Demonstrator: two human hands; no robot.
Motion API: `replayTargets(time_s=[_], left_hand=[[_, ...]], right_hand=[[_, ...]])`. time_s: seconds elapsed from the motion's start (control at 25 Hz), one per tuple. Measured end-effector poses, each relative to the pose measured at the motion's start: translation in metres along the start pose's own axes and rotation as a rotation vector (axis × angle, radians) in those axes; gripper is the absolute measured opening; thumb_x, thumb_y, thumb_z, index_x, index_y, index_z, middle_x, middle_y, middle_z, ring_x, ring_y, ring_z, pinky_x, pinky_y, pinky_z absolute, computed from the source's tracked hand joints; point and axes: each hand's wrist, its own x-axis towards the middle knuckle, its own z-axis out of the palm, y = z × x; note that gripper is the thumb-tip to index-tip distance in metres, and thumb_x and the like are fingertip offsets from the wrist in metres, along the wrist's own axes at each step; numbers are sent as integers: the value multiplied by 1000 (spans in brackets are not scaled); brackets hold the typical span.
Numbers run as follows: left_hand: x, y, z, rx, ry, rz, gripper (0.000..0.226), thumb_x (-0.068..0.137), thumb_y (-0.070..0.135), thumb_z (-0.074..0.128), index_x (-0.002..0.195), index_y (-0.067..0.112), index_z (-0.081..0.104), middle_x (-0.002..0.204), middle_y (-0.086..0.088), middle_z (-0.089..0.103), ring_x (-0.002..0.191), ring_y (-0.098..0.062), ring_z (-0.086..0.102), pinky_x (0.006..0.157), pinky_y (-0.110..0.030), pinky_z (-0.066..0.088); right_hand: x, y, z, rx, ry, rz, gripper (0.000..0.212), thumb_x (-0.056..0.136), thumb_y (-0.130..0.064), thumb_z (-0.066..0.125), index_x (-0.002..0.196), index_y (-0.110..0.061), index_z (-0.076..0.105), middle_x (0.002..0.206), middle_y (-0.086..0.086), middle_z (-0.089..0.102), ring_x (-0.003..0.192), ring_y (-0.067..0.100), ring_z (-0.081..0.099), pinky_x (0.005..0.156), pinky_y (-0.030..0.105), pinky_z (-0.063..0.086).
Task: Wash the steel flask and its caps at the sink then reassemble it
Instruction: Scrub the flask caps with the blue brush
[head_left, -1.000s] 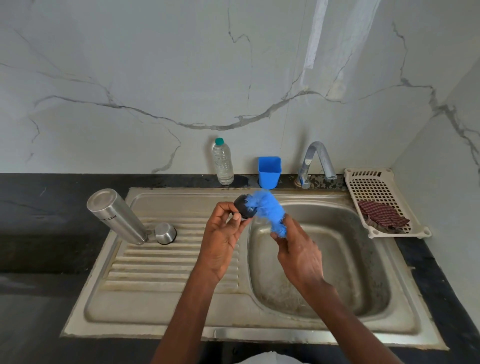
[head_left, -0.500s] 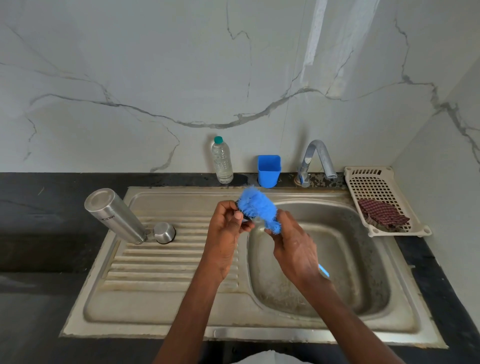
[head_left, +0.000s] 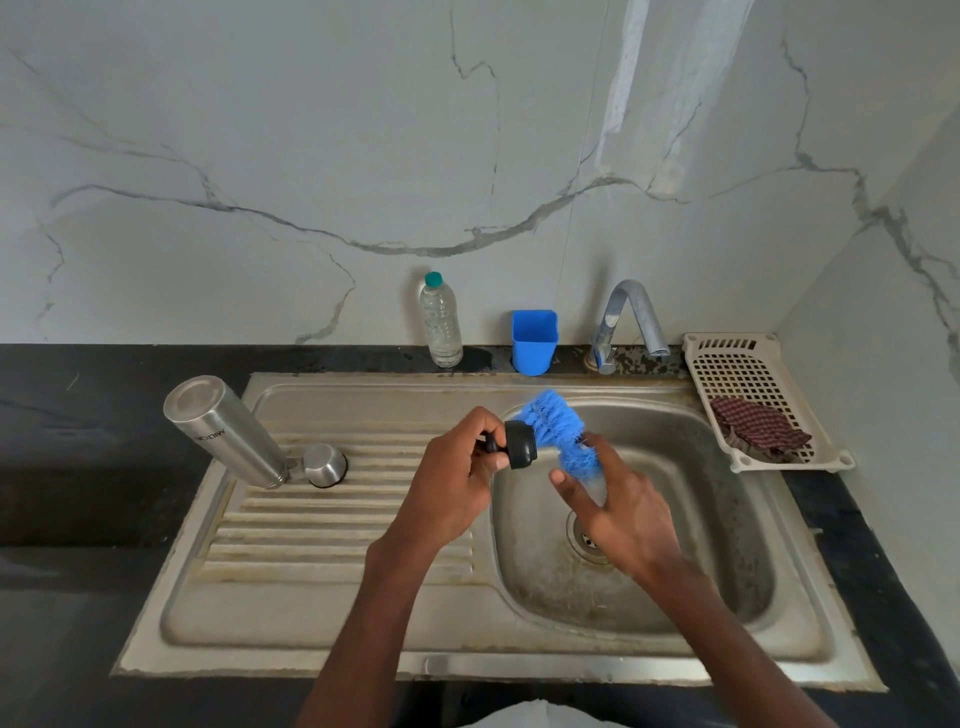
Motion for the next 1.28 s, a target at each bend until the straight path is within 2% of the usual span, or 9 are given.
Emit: replayTargets(time_s=[0.16, 0.36, 0.56, 0.68, 0.84, 0.96, 1.04, 1.16, 1.28], left_hand=[[0, -6, -2, -208, -107, -180, 22, 100, 4, 64, 100, 20, 50, 98, -4, 74, 83, -16, 75, 76, -37, 56], [-9, 4, 0, -691, -181, -289, 17, 101, 12, 64, 102, 7, 48, 105, -25, 76, 82, -36, 75, 66, -33, 54], [-9, 11, 0, -872, -177, -297, 18, 98, 18, 65, 101, 9, 50, 101, -30, 73, 68, -33, 69, 60, -33, 47], [-6, 14, 9, -835, -33, -379, 10, 109, 24, 52, 103, 17, 49, 88, -24, 69, 59, -26, 60, 57, -33, 41], [-2, 10, 15, -687, 67, -433, 7, 109, 18, 43, 106, 21, 48, 87, -11, 63, 64, -13, 53, 59, -29, 42], [0, 11, 16, -576, 107, -439, 11, 111, 19, 37, 109, 22, 47, 79, -4, 49, 59, -8, 42, 58, -30, 39], [-1, 11, 15, -601, 141, -380, 17, 112, 39, 41, 110, 25, 48, 76, 3, 44, 60, -6, 39, 57, -29, 40], [-4, 10, 11, -554, 107, -307, 34, 101, 56, 46, 109, 23, 47, 69, 15, 49, 60, -4, 42, 58, -28, 42], [-7, 11, 8, -485, 39, -181, 30, 104, 48, 43, 111, 18, 44, 74, 17, 55, 63, -4, 45, 60, -31, 45]], right_hand=[[-6, -4, -14, -17, 122, -97, 61, 93, -83, 25, 128, -39, 51, 57, -10, 56, 53, 4, 59, 57, 33, 51], [9, -1, -29, 85, 14, -60, 53, 92, -85, 36, 103, -38, 60, 65, -7, 66, 56, 6, 63, 59, 38, 57], [-3, -17, -17, 703, -115, 198, 43, 92, -60, 61, 96, -18, 69, 62, -6, 55, 51, 10, 50, 50, 32, 44], [-12, -17, -4, 816, -154, 246, 46, 94, -59, 62, 95, -14, 67, 62, 5, 52, 46, 14, 48, 47, 30, 40], [-15, -15, -5, 674, -88, 177, 40, 90, -71, 59, 91, -32, 66, 61, -6, 56, 49, 14, 52, 49, 31, 45], [-13, -14, -19, 165, 23, -13, 49, 94, -81, 39, 111, -39, 59, 58, -7, 61, 50, 7, 58, 56, 33, 51], [-7, -17, -28, -34, 99, -133, 56, 95, -81, 28, 122, -40, 55, 57, -13, 54, 54, 5, 55, 57, 31, 46], [8, -19, -32, -102, 82, -198, 57, 98, -80, 24, 126, -40, 53, 61, -15, 54, 53, 3, 53, 54, 30, 49], [16, -24, -37, -148, 65, -261, 54, 99, -76, 29, 127, -38, 55, 55, -14, 49, 50, 5, 52, 51, 31, 53]])
